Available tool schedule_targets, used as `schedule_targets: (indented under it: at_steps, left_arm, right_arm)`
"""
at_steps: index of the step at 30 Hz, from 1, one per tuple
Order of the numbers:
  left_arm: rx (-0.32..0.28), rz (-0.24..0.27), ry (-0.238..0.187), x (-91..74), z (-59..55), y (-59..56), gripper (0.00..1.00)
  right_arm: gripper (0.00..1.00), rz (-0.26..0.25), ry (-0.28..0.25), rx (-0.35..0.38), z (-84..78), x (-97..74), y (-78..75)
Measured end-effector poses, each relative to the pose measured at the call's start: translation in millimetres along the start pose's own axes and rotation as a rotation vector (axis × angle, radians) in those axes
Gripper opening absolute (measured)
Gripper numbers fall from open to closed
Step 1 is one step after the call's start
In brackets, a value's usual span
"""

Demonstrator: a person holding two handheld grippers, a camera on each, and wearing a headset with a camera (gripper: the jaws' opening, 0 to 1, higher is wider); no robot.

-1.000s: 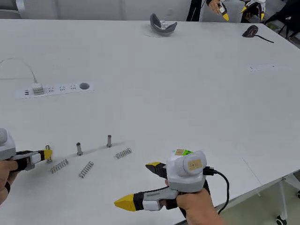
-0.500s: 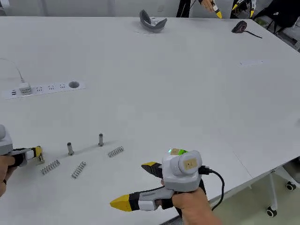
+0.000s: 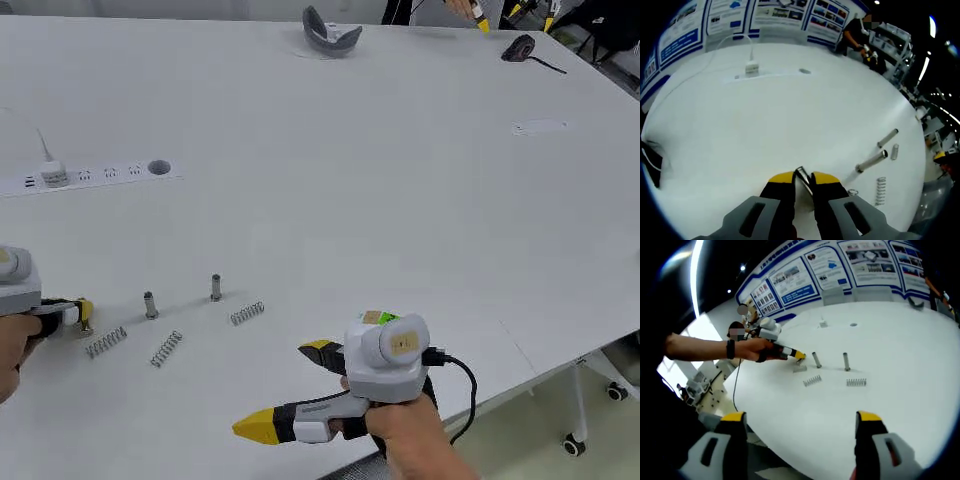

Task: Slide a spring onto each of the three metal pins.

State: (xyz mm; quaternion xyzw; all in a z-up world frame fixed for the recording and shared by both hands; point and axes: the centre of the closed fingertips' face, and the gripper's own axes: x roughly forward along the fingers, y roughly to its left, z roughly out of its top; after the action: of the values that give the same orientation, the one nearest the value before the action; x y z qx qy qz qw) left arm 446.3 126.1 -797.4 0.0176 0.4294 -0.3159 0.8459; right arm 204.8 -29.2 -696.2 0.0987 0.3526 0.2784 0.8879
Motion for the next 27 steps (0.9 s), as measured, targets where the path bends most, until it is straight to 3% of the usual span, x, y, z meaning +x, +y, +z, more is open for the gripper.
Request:
schedule_targets:
  at_steps: [9, 17, 23, 27]
  left_arm:
    - [0.096, -0.004, 0.032, -1.5, -3.7, 0.3, 0.09]
    - [0.233, -0.01, 0.071, -4.3, -8.3, -1.8, 0.09]
    - [0.412, 0.012, 0.103, -4.4, -7.8, -6.6, 0.13]
    - [0.43, 0.021, 0.098, -5.2, -7.7, -5.8, 0.12]
  right_arm:
    - [0.91, -0.001, 0.008, -0.004, -1.0, 2.0, 1.5]
    - [0.91, 0.003, 0.019, -0.007, -4.8, 4.4, 4.1]
    - [0.91, 0.003, 0.017, -0.007, -3.8, 4.9, 4.6]
    - [0.91, 0.004, 0.017, -0.01, -2.3, 5.7, 3.7]
